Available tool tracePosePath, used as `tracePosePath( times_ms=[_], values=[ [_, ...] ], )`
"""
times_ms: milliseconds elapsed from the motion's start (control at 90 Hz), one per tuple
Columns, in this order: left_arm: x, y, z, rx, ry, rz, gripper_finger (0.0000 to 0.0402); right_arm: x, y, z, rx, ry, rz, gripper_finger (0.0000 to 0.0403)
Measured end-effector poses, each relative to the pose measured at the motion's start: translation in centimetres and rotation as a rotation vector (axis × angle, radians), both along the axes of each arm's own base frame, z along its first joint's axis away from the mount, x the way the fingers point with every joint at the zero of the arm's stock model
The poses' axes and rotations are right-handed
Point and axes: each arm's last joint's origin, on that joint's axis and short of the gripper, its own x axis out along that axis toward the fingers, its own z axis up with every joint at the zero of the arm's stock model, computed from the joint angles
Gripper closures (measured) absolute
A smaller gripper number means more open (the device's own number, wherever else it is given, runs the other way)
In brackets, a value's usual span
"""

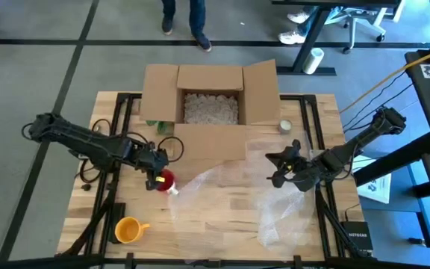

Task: Wrap mug
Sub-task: Put the red mug on the bubble wrap

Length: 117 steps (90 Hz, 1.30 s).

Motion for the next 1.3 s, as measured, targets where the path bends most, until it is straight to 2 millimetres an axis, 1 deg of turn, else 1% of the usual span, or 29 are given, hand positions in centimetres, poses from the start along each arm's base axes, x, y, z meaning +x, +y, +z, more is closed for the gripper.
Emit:
tracePosePath(
  times_ms=[67,111,333,422,633,722,856,967,1078,1211,1300],
  values=[
    [0.0,0.0,0.0,0.006,0.002,-0.007,0.0383,0.0,0.0,0.0,-0.001,0.001,0.001,0.0403],
    [0.0,0.0,0.0,0.006,0.003,-0.007,0.0392,0.0,0.0,0.0,-0.007,0.004,0.004,0.0403],
    [0.0,0.0,0.0,0.003,-0.001,-0.011,0.0399,0.0,0.0,0.0,-0.014,0.008,0.008,0.0403],
    [0.0,0.0,0.4,0.007,0.011,-0.017,0.0400,0.0,0.0,0.0,-0.014,0.008,0.009,0.0403],
    [-0.2,0.1,2.4,0.021,0.035,-0.005,0.0401,0.0,0.0,0.0,-0.015,0.008,0.008,0.0403],
    [0.0,0.0,3.3,0.017,0.017,-0.006,0.0401,0.0,0.0,0.0,-0.019,0.015,0.008,0.0403],
    [0.2,0.0,5.3,0.019,-0.011,-0.021,0.0401,-0.3,-0.2,-0.3,-0.040,0.053,0.010,0.0403],
    [0.3,0.0,7.0,0.017,-0.046,-0.022,0.0401,-0.7,-0.4,-1.1,-0.028,0.104,0.009,0.0403],
    [0.6,-0.1,8.1,0.007,-0.096,-0.020,0.0401,-1.3,-0.7,-2.5,0.009,0.144,-0.020,0.0403],
    [1.1,-0.2,8.3,-0.004,-0.120,-0.011,0.0402,-1.9,-1.1,-4.3,0.051,0.170,-0.046,0.0403],
    [1.9,-0.5,7.7,-0.028,-0.103,-0.015,0.0402,-2.2,-1.2,-5.1,0.069,0.192,-0.048,0.0403]
  ],
)
